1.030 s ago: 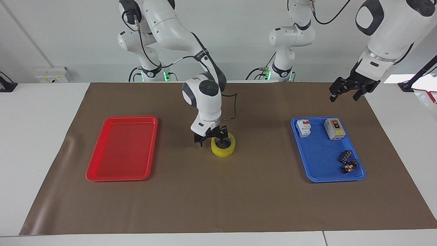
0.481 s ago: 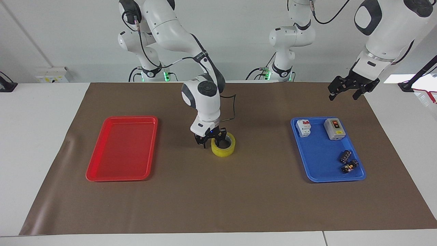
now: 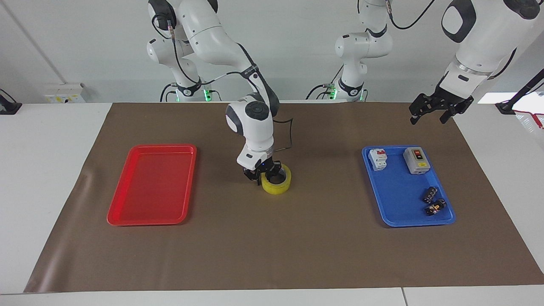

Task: Place and move tape with both arms
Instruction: 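Grasp the tape with the right gripper and carry it over the red tray, then lower the tape into the red tray and open the right gripper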

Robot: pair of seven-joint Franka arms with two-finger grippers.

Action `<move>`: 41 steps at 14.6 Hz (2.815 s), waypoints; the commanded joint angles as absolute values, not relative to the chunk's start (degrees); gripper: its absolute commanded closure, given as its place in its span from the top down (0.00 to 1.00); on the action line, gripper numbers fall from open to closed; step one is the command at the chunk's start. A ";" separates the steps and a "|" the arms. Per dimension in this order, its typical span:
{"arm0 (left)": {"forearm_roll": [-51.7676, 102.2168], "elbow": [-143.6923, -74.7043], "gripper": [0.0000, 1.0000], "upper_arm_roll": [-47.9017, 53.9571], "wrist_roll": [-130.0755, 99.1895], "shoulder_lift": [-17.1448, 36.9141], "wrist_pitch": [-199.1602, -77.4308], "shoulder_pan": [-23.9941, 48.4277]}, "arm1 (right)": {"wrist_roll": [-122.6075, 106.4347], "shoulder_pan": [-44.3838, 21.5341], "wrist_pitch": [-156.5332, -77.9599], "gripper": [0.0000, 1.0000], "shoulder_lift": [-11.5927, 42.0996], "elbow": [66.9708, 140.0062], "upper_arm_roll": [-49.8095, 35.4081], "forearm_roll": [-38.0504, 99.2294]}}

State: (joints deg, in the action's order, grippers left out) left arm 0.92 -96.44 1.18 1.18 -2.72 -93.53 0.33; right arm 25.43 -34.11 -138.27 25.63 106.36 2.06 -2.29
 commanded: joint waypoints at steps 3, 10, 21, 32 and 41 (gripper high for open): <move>-0.53 -97.47 1.00 1.23 1.49 -4.04 -93.52 0.09 | 24.96 -29.73 -124.39 0.00 20.77 100.02 2.55 -2.02; -0.53 -97.47 1.00 1.23 1.49 -4.04 -93.52 0.09 | -2.49 -6.72 -109.60 0.00 8.00 102.38 2.55 -2.02; -0.53 -97.47 1.00 1.23 1.49 -4.04 -93.52 0.00 | -18.19 5.54 -134.81 0.00 5.89 124.62 2.55 -2.02; -0.53 -97.47 1.00 1.23 1.49 -4.04 -93.52 0.00 | -15.21 5.80 -141.33 0.00 10.46 126.74 2.46 -1.93; -0.61 -97.47 1.00 1.23 1.49 -4.04 -93.52 0.00 | -8.26 3.96 -130.81 1.00 7.47 116.57 1.85 -2.37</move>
